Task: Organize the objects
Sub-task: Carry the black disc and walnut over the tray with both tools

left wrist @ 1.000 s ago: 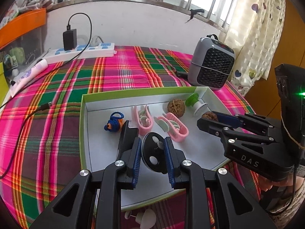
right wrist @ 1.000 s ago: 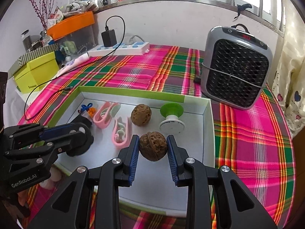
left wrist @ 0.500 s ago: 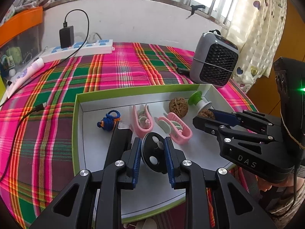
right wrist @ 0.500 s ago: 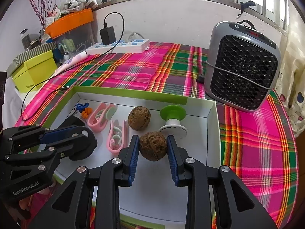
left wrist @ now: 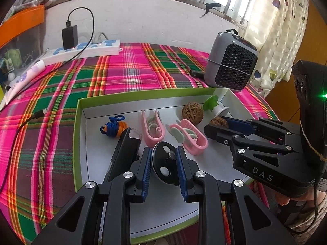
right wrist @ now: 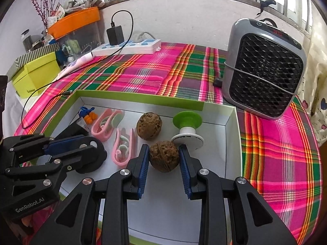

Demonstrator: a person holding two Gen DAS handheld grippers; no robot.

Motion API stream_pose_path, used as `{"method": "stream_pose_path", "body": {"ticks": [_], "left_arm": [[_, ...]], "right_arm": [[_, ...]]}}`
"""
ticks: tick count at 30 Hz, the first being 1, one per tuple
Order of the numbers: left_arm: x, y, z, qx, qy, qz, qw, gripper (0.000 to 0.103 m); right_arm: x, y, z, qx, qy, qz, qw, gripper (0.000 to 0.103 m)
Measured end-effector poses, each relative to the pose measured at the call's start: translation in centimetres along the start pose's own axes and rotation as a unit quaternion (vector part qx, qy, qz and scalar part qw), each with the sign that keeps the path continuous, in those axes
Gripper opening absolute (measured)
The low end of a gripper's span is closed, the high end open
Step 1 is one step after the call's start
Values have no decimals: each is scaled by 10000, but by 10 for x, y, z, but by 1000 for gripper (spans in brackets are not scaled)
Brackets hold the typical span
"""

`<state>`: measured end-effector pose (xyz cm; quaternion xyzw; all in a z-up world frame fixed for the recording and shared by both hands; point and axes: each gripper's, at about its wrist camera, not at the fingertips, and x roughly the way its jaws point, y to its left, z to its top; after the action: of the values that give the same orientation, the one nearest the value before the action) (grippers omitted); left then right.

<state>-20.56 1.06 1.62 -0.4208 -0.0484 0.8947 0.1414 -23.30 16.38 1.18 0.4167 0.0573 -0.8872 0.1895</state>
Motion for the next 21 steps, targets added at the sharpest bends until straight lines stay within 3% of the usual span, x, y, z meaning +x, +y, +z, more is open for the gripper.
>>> {"method": "stream_pose_path", "body": {"ticks": [21], "left_arm": [[0,0,0,-6,14,16,10000,24]], "right_arm": [[2,2,-1,-74,21,-32,10000,30]]}}
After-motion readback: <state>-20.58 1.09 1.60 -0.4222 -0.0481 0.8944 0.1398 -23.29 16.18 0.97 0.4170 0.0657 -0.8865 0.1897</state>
